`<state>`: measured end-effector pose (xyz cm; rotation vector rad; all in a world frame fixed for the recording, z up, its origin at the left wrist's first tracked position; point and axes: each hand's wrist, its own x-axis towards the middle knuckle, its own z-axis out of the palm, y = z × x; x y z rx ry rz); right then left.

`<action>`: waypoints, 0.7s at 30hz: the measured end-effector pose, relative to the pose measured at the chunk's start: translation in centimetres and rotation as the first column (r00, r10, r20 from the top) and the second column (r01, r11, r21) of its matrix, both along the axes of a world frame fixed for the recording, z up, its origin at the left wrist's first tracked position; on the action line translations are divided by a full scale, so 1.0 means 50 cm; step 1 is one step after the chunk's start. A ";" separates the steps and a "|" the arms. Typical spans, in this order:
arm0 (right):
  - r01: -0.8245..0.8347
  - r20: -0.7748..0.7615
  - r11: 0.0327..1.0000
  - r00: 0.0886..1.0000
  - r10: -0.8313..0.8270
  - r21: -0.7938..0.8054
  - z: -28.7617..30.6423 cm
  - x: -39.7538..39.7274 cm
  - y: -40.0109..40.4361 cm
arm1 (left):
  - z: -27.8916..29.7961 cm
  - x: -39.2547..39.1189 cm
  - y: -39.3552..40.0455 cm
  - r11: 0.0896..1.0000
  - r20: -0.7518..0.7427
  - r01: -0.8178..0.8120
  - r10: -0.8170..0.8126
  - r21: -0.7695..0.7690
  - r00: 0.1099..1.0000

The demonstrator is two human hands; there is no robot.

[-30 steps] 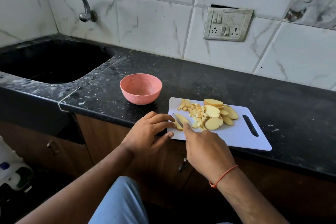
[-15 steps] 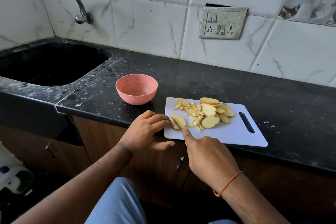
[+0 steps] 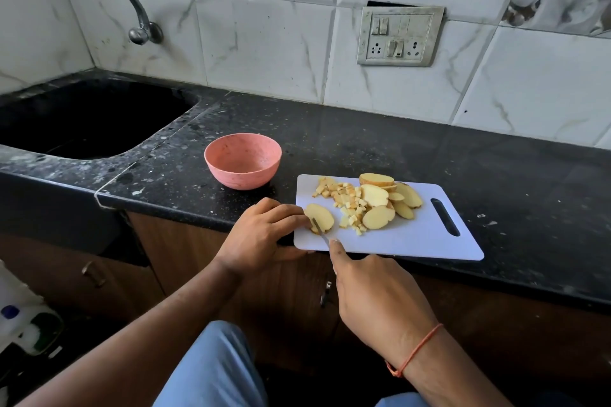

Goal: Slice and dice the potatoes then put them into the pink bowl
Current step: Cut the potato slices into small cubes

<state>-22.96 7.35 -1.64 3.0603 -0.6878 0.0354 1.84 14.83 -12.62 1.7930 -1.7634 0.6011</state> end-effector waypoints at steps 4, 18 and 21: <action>0.004 -0.018 0.999 1.000 -0.003 0.038 0.004 -0.027 0.008 | -0.001 0.000 0.001 1.000 -0.019 -0.004 0.005 0.014 1.000; 0.050 0.242 0.966 0.964 -0.113 0.253 0.021 -0.110 -0.078 | 0.094 0.025 -0.010 0.968 -0.427 0.173 -0.081 0.182 0.901; 0.075 0.223 0.968 0.966 -0.130 0.240 0.004 -0.100 -0.090 | 0.129 0.030 -0.037 0.924 -0.431 0.208 -0.054 0.320 0.901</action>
